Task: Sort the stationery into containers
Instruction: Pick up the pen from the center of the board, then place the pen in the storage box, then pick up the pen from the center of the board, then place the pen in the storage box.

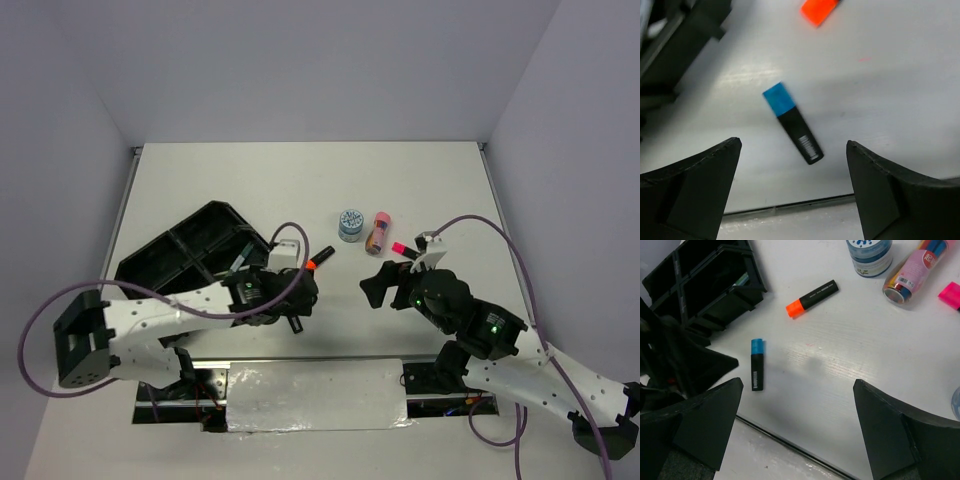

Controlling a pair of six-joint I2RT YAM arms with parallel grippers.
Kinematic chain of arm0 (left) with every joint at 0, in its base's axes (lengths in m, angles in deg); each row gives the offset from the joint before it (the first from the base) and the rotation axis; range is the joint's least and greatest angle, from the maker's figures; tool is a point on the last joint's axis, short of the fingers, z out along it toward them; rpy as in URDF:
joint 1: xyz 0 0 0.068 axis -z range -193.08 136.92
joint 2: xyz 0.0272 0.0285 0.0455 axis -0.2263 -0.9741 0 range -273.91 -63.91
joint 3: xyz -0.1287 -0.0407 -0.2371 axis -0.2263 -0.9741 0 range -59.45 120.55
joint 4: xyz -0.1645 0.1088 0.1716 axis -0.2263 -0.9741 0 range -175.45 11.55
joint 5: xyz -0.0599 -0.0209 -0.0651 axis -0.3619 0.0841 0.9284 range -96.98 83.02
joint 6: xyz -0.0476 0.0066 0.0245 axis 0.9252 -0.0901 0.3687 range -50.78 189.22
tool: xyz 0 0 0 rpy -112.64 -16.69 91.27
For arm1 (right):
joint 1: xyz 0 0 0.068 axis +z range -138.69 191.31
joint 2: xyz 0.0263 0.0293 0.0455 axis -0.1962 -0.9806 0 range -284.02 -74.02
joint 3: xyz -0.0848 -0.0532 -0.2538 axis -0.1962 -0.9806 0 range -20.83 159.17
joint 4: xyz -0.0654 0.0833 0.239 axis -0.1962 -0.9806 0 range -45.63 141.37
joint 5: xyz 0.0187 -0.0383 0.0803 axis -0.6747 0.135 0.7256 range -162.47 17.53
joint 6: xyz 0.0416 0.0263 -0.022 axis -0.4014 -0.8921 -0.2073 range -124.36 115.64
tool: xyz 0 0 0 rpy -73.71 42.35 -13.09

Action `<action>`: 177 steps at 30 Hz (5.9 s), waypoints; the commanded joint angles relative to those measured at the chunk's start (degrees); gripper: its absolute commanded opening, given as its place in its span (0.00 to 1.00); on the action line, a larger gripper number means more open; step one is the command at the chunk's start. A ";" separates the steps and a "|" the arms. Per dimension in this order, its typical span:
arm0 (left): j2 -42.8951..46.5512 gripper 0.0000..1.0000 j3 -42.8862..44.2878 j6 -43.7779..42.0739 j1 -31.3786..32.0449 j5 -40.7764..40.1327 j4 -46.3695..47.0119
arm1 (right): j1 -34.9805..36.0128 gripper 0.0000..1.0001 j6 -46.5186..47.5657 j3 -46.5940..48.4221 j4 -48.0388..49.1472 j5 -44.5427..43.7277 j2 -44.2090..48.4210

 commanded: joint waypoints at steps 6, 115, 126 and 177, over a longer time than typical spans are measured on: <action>-13.57 0.95 0.38 22.31 1.58 0.24 -5.80 | -0.43 1.00 -1.39 0.75 -1.56 -0.19 0.16; -39.14 0.89 31.67 -43.60 -22.16 31.98 9.07 | -0.43 1.00 0.29 9.45 -14.30 -1.07 8.16; -41.79 0.77 27.81 -42.63 -21.54 28.65 10.22 | -0.52 1.00 1.34 7.34 -11.49 0.86 7.38; -18.94 0.68 19.01 -57.75 -50.01 4.91 5.74 | -0.52 1.00 8.20 8.13 -7.45 3.85 2.72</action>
